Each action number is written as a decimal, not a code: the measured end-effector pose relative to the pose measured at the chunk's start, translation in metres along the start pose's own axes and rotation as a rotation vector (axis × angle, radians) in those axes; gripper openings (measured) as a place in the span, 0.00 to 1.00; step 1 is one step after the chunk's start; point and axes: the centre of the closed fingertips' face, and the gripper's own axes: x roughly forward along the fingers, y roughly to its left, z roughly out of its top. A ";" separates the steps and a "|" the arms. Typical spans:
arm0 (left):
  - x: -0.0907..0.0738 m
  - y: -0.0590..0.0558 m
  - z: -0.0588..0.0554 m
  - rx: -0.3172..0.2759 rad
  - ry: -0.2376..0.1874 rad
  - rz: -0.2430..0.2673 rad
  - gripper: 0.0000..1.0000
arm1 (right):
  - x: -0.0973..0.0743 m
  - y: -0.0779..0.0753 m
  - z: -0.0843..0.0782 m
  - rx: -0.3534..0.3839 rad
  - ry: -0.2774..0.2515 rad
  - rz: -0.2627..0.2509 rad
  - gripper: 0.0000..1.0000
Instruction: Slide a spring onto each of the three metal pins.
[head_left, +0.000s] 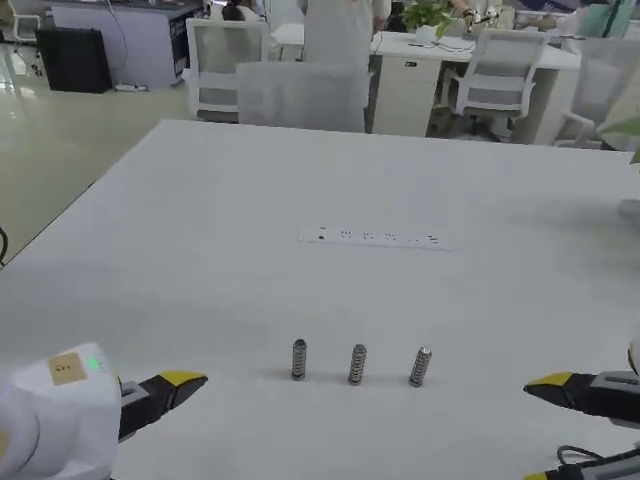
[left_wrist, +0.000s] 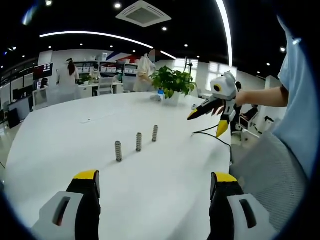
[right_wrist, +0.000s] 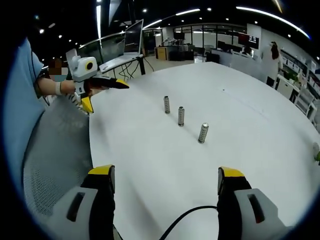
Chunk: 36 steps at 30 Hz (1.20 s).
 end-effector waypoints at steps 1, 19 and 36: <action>-0.002 0.000 0.000 -0.001 -0.001 0.000 0.89 | -0.002 0.003 -0.001 0.007 -0.008 -0.008 0.83; -0.015 -0.005 -0.010 -0.021 0.029 0.025 0.94 | -0.028 0.026 -0.023 0.072 -0.048 -0.068 0.92; -0.022 -0.005 -0.014 -0.039 0.035 0.056 0.98 | -0.031 0.030 -0.033 0.106 -0.069 -0.118 1.00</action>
